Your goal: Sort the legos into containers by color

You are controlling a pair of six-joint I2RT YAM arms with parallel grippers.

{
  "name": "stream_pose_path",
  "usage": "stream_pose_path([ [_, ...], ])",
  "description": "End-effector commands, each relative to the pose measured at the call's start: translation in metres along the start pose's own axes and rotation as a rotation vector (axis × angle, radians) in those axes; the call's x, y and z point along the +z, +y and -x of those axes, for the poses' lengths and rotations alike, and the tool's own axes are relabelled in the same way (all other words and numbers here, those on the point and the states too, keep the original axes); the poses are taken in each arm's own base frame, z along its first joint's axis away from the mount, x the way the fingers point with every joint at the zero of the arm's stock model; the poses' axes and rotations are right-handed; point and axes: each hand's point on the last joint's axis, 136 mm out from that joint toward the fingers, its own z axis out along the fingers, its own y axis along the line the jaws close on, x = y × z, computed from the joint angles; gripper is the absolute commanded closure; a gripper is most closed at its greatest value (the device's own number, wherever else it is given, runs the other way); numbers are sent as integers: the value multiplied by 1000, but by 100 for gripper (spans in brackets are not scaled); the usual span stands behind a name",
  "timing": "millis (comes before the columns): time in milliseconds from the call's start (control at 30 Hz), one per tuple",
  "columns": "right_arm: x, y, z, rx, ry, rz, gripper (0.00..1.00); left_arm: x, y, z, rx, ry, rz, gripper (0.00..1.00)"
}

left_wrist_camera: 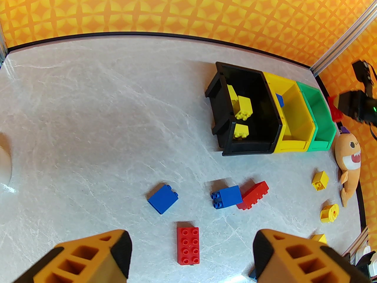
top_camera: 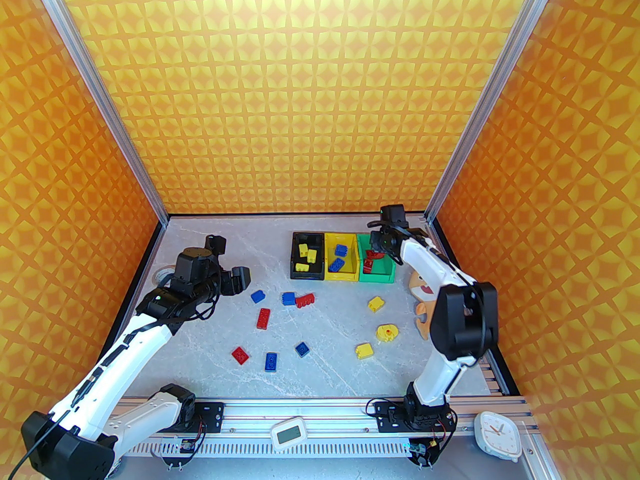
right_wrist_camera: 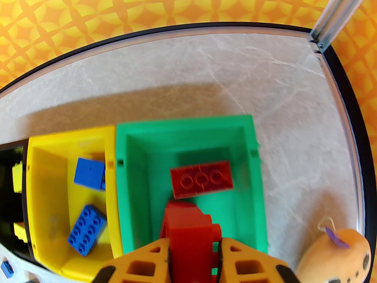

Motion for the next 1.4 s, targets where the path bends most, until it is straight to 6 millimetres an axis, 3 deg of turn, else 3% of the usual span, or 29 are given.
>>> stream_pose_path([
  [0,8,9,13,-11,8,47,66,3,-10,-3,28,17,-39,28],
  [167,9,14,16,-12,27,72,50,7,-13,-7,32,31,-45,28],
  [367,-5,14,10,-11,18,84,49,7,-16,-6,35,23,-54,27],
  [400,-9,13,8,-12,16,84,49,16,-14,-11,33,52,-44,27],
  [567,-27,16,0,-19,-5,100,49,23,-13,-19,24,75,-40,27],
  [767,-49,44,-15,-98,-13,119,49,29,-11,-31,9,112,-31,27],
  [1100,-73,97,-49,-196,4,207,49,57,9,-76,-55,258,45,27],
  [1367,-77,105,-71,-196,23,236,49,93,26,-101,19,407,128,27],
])
